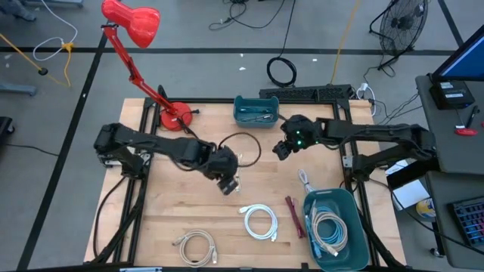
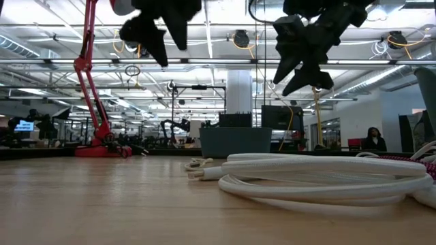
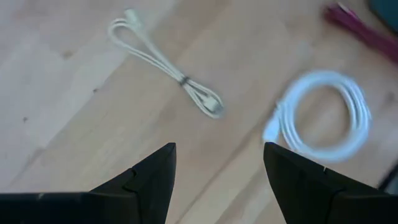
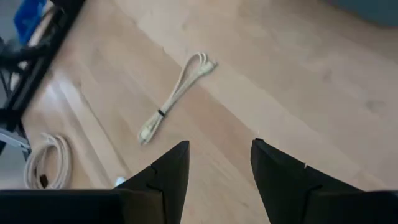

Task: Pick & Place USB Port
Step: Put the top light brown charger cable into the top blue bin

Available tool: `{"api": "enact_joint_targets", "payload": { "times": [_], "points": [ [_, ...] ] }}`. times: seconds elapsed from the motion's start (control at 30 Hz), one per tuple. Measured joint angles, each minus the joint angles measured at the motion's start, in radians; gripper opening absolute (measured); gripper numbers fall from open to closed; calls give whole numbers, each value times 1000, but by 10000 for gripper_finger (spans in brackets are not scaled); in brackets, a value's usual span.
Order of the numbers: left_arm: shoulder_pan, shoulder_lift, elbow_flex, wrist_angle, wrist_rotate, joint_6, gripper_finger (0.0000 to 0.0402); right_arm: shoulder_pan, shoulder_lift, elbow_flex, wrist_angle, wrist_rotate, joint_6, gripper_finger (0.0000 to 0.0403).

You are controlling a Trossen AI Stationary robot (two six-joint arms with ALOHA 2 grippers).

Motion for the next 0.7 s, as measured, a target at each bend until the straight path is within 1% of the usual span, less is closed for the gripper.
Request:
{"api": "enact_joint_targets", "payload": {
  "times": [0.13, 0.27, 0.37, 0.53, 0.7],
  "points": [
    [64, 22, 0, -5, -3, -62, 243, 1, 9, 0, -44, -6, 0, 164],
    [129, 30, 2, 3, -14, -66, 243, 1, -2, 0, -89, -1, 0, 164],
    [180, 44, 0, 1, -10, -38, 243, 3, -8, 1, -93, -1, 16, 164],
    [236, 102, 2, 66, 50, 6, 243, 24, -14, 1, -89, 6, 43, 164],
    [285, 178, 2, 101, 112, 39, 243, 53, -14, 1, -94, 51, 56, 164]
  ]
}}
